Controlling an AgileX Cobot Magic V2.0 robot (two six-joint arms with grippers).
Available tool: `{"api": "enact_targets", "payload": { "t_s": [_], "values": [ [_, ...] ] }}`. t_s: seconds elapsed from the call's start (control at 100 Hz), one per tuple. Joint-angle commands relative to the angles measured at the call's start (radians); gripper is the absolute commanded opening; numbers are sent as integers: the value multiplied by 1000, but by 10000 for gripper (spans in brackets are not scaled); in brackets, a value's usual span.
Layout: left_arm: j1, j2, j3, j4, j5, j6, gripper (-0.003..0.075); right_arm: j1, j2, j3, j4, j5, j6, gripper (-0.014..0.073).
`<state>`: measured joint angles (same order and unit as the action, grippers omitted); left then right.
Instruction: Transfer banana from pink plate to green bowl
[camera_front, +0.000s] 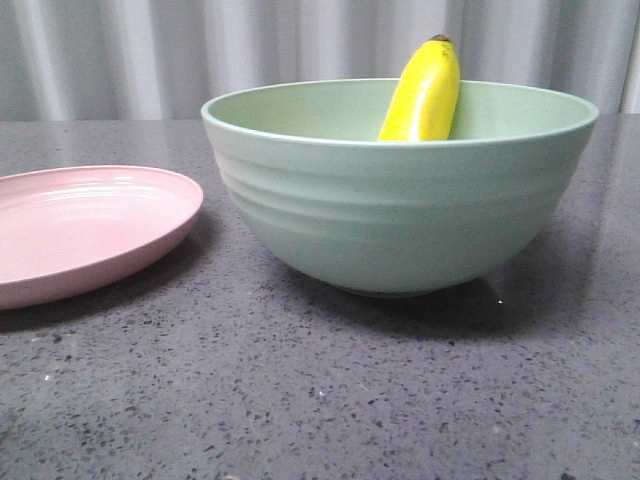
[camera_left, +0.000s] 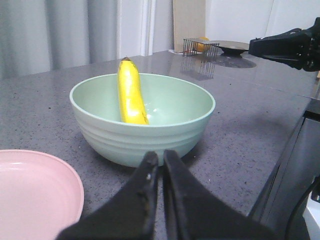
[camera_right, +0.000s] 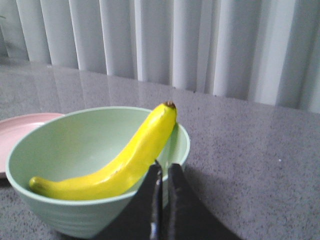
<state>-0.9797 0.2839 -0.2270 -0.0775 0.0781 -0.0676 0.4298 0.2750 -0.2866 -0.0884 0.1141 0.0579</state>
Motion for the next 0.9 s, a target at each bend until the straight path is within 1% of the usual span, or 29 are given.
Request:
{"api": "enact_targets", "payload": {
  "t_s": [0.0,0.49,0.53,0.61,0.71,0.81,0.89],
  "values": [
    [-5,7,-22,-10,-88,-1,-20,-5,4,-19,-15,-70,-5,-71],
    [-3,7,-22,0,-92,-1,-20,-5,4,-19,-15,-70,-5,-71],
    [-3,7,-22,11,-100,-1,-20,-5,4,-19,-15,-70,-5,-71],
    [7,4,-22,89,-138,-1,-20,-5,4,-19,-15,-70,-5,-71],
    [64,-9,1,90,-214,-1,-20,-5,4,-19,-15,-70,-5,-71],
    [165,-27,60,86,-306,-1,-20,-5,4,-19,-15,-70,-5,-71],
    [251,-40,103,86,-329,-1,-20,-5,4,-19,-15,-70,-5,-71]
  ]
}}
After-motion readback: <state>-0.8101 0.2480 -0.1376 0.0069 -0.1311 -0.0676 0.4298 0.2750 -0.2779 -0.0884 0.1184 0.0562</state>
